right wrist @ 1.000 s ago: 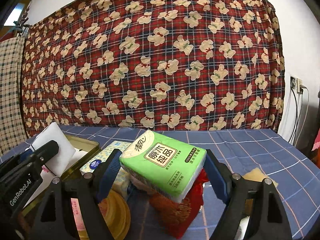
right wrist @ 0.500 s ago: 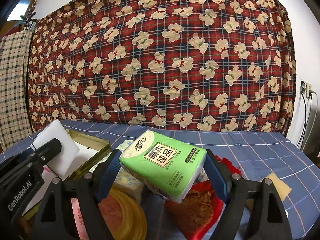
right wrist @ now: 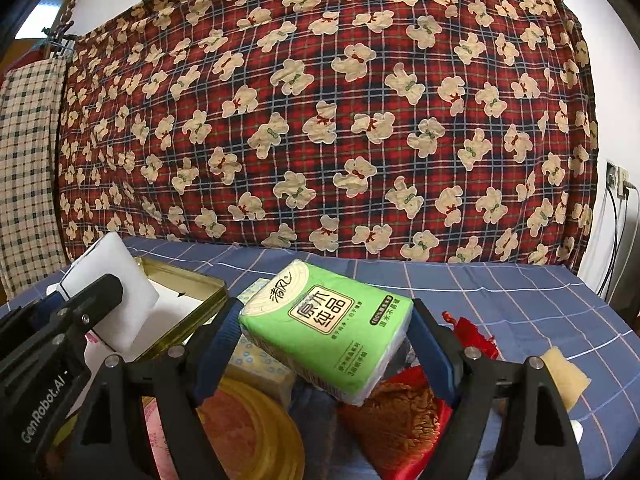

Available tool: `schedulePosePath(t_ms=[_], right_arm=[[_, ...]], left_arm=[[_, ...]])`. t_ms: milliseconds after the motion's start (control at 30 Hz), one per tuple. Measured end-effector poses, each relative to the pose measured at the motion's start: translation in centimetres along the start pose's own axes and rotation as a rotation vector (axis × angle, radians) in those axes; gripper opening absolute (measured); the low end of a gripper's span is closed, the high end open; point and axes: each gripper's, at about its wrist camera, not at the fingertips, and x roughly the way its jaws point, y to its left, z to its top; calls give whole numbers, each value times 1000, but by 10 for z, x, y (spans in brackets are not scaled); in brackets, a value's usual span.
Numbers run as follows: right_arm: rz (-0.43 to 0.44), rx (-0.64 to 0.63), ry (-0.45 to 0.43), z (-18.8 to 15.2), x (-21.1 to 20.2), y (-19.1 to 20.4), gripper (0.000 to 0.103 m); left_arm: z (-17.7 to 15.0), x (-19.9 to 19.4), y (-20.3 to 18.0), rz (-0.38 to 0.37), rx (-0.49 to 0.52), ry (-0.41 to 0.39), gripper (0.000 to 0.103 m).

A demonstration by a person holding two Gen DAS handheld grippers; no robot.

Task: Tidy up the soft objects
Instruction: 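Lift the sponge with the left tool and carry it toward the gold tray, then lower the sponge into the gold tray and open the left tool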

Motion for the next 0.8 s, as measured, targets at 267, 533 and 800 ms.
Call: schedulePosePath(t_ms=[267,533,800], right_arm=[[-10,-7,-6,-1,-1,3,83],[4,-2,5,-1,0,2,83],[97,7,43,16,7,19,83]], left_arm=[[0,2,-1,30,34,10,26],[1,-4,-5,61,85,-19,26],[18,-8,26,-10,21,44,26]])
